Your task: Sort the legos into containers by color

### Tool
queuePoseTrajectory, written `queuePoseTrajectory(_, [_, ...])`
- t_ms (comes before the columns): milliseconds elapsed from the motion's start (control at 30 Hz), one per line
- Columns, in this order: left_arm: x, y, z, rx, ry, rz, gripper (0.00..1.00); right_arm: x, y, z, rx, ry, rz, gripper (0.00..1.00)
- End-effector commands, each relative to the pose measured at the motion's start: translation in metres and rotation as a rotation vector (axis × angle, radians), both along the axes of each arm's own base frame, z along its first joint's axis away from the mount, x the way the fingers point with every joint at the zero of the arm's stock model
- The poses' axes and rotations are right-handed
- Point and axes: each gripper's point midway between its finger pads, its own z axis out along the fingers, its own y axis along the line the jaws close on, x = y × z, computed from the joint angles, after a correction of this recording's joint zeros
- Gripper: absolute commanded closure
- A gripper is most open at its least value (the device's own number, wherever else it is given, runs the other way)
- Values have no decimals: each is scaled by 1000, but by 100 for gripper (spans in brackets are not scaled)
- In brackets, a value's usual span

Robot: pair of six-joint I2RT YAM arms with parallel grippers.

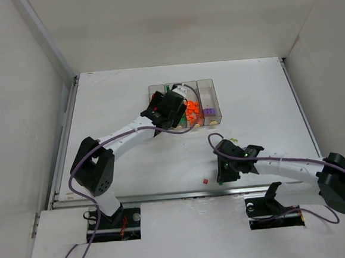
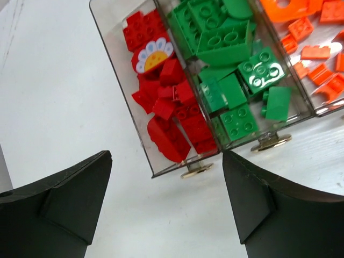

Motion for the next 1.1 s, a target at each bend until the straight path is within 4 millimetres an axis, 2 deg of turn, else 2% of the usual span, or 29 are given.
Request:
queuePoseTrajectory(0, [-7,16,5,-18,-7,57,18,11,5,-6,-1,-42,-17,70])
queuePoseTrajectory(33, [-11,17,3,-26,5,56,18,12,6,-9,-3,-40,-17,74])
queuePoseTrajectory(67, [-9,20,3,-26,5,65,18,12,3,-12,-23,-38,-21,84])
queuePoseTrajectory(167, [-5,28,3,-43,26,62,18,15,3,-15,-55,-32,-3,100])
queuePoseTrajectory(200, [-2,34,3,-43,26,77,18,19,1,-12,-76,-47,-1,100])
queuePoseTrajectory(233, [6,44,9,-45,14,101,18,28,7,-2,-79,-72,17,100])
queuePoseTrajectory(300, [13,58,19,-57,-1,138,18,41,4,14,-125,-125,21,100])
queuePoseTrajectory(333, [20,75,21,-56,-1,181,18,59,17,38,-103,-183,21,100])
queuePoseTrajectory(400, [28,93,32,-68,-20,228,18,82,25,68,-116,-273,31,100])
queuePoseTrajectory(433, [34,114,36,-74,-31,276,18,109,36,102,-116,-377,22,100])
queuePoseTrajectory(500, [38,130,36,-88,-30,322,18,135,48,132,-126,-470,33,100])
queuePoseTrajectory(533, [39,137,40,-107,-38,340,18,155,54,148,-126,-532,19,100])
queuePoseTrajectory(567, [42,151,40,-107,-40,372,18,178,72,166,-109,-571,25,100])
queuePoseTrajectory(600, [40,154,39,-121,-34,379,18,194,76,173,-137,-604,52,100])
queuePoseTrajectory(667, [43,162,38,-126,-44,399,18,227,81,180,-163,-629,49,100])
queuePoseTrajectory(700, [39,164,35,-115,-38,394,18,253,94,184,-174,-645,70,100])
queuePoseTrajectory(767, [39,170,34,-87,-49,413,18,285,103,184,-153,-640,92,100])
queuePoseTrajectory(800, [41,173,36,-92,-57,421,18,306,118,183,-144,-646,106,100])
queuePoseTrajectory(900, [41,175,35,-79,-62,422,18,332,133,176,-170,-645,169,100])
queuePoseTrajectory(933, [41,177,33,-75,-67,429,18,351,140,175,-179,-660,175,99])
queuePoseTrajectory(967, [41,177,33,-65,-66,422,18,355,146,171,-170,-653,184,93])
queuePoseTrajectory(1000, [39,178,29,-59,-56,422,18,360,142,168,-185,-643,185,91])
queuePoseTrajectory(1033, [40,178,34,-61,-74,416,18,367,150,167,-168,-650,189,89])
queuePoseTrajectory(1067, [38,178,30,-56,-65,416,18,366,152,166,-160,-647,195,85])
